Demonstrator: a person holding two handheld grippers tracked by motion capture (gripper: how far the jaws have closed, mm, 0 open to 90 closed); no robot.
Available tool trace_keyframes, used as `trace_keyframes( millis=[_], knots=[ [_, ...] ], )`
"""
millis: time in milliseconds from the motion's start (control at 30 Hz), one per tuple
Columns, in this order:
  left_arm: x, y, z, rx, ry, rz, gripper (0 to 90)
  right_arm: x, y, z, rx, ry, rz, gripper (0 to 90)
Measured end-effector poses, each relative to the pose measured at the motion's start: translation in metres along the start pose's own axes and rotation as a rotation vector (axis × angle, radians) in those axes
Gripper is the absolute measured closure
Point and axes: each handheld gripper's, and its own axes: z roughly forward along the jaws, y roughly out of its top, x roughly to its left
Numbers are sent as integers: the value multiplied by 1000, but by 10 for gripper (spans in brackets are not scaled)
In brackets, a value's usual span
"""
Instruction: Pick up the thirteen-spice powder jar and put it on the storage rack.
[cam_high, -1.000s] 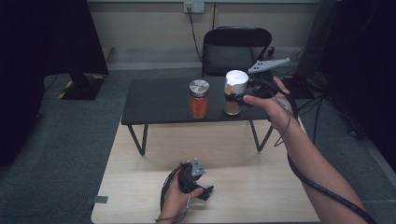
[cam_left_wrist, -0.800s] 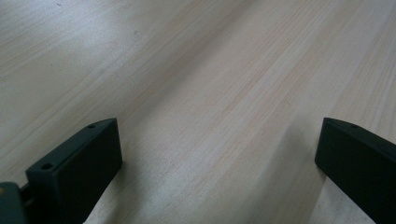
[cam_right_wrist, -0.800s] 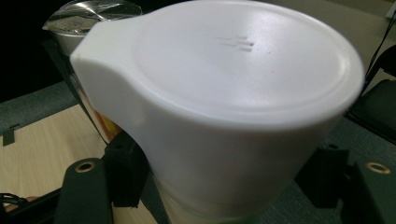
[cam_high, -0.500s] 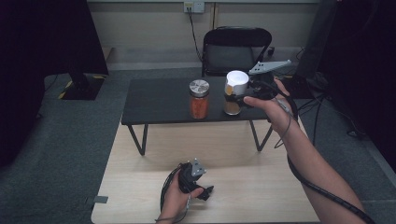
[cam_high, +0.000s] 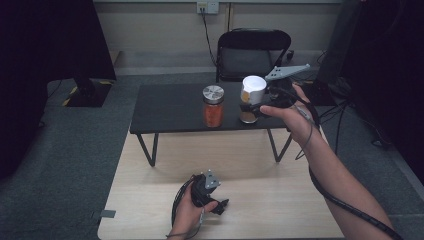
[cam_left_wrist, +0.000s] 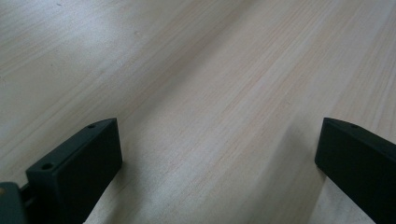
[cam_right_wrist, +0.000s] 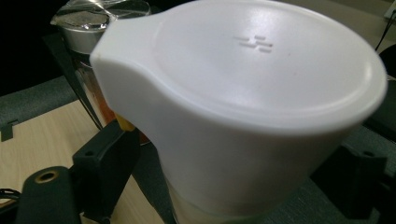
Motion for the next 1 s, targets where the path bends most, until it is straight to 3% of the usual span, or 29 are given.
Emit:
trace_keyframes(
  millis=[533,1000],
  knots=[
    [0,0,0,0,0,1,0,3,-7,-5,-11,-24,47,5],
    [0,0,0,0,0,1,0,2,-18,-8,-19,-2,52,4]
  ],
)
